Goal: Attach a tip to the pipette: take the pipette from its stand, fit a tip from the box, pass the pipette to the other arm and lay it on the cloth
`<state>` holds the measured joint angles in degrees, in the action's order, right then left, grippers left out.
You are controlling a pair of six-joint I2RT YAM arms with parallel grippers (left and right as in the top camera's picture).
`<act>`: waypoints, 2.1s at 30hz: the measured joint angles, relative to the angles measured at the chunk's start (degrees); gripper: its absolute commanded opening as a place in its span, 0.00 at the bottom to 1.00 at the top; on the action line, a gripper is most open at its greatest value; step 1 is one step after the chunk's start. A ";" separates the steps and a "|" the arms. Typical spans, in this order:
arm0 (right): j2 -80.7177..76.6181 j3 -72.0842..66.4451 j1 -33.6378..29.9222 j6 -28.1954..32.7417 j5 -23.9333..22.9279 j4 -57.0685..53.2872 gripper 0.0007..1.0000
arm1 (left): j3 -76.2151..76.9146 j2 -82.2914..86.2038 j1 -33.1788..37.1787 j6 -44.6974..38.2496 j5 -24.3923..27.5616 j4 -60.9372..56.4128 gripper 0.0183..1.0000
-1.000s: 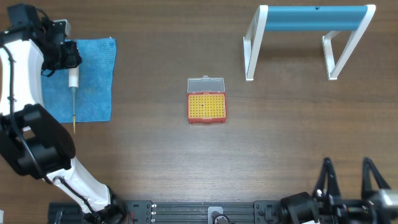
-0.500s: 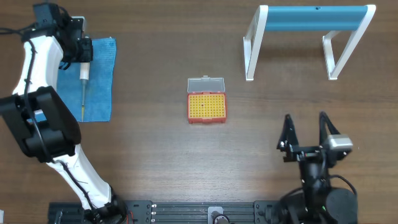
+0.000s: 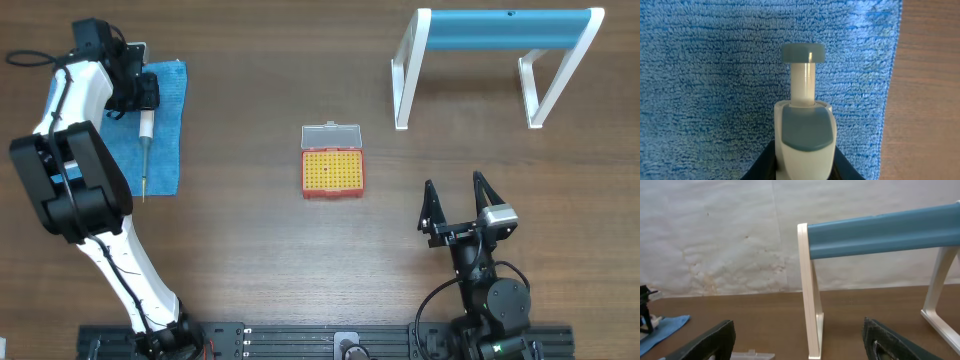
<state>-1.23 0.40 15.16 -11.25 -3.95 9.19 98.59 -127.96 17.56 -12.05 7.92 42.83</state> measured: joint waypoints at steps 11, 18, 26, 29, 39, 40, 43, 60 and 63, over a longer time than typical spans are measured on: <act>0.00 -0.02 0.00 0.02 1.11 -5.35 0.84 | 0.46 -1.79 0.00 0.28 0.00 -0.13 0.62; 0.00 -0.02 0.00 0.02 1.11 -5.40 0.84 | 1.60 -2.43 -0.15 1.42 0.02 2.29 1.00; -0.09 -0.04 0.00 0.02 1.11 -12.61 0.84 | 25.68 -2.45 -0.22 1.40 0.00 18.78 1.00; -0.28 -0.04 0.00 0.02 1.14 -12.68 0.84 | 40.94 -1.90 -0.94 1.38 -0.02 26.47 1.00; -0.28 -0.04 0.00 0.00 1.14 -12.68 0.83 | 40.70 35.30 -2.78 1.18 -4.72 30.05 1.00; -0.28 -0.04 0.00 0.00 1.14 -12.68 0.84 | 36.22 41.00 -1.75 1.18 -5.42 28.17 1.00; -0.31 -0.02 0.00 0.00 1.14 -12.70 0.84 | 18.18 58.34 -1.46 1.18 -6.23 22.95 1.00; -0.33 -0.02 0.00 0.02 1.14 -12.70 0.84 | -15.15 98.95 -5.73 1.16 -9.77 49.57 1.00; -0.33 -0.02 0.00 0.02 1.14 -12.70 0.84 | -19.67 105.20 -8.87 1.20 -6.27 29.53 1.00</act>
<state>-1.56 0.38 15.16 -11.22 -2.81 -3.51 78.91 -22.76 8.69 -10.85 1.65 72.36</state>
